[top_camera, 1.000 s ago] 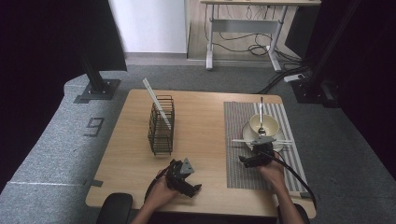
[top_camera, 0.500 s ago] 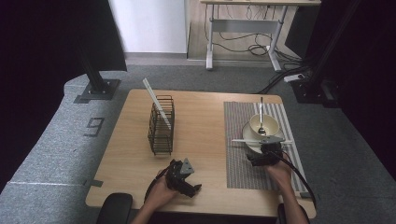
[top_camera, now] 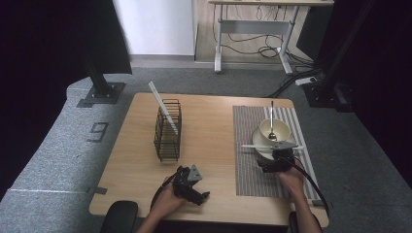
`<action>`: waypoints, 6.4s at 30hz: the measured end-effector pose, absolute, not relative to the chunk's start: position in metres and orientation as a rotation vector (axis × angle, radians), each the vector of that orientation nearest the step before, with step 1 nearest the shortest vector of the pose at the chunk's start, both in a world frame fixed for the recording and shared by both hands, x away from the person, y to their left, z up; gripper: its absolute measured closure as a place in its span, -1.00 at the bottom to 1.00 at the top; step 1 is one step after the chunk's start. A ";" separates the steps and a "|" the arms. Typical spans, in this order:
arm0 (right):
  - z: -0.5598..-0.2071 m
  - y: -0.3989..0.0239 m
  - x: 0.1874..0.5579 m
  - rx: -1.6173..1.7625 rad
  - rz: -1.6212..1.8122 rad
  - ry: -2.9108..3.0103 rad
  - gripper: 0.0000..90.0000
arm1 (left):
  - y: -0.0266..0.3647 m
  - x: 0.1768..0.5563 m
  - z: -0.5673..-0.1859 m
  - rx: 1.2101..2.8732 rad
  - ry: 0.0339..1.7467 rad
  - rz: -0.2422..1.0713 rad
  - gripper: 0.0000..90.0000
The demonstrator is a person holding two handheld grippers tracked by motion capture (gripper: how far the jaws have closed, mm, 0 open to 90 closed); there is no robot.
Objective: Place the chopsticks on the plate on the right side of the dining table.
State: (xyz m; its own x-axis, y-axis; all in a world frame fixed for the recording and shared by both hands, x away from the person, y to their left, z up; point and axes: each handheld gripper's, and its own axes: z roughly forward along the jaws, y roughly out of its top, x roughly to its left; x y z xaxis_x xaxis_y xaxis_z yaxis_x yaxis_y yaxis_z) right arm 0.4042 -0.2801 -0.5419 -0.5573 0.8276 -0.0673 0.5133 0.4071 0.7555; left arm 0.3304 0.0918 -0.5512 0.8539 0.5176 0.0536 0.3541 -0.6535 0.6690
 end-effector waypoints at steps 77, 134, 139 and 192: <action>-0.544 -0.377 0.407 1.438 0.891 1.889 -0.53 | 0.091 0.331 -0.551 2.349 0.626 0.301 -1.00; -0.544 -0.376 0.408 1.448 0.890 1.896 -0.66 | 0.091 0.331 -0.551 2.349 0.626 0.299 -1.00; -0.541 -0.376 0.405 1.440 0.874 1.897 -0.74 | 0.091 0.332 -0.551 2.352 0.630 0.285 -1.00; -0.491 -0.254 0.325 1.192 1.010 2.264 -1.00 | 0.092 0.336 -0.552 2.353 0.654 0.237 -1.00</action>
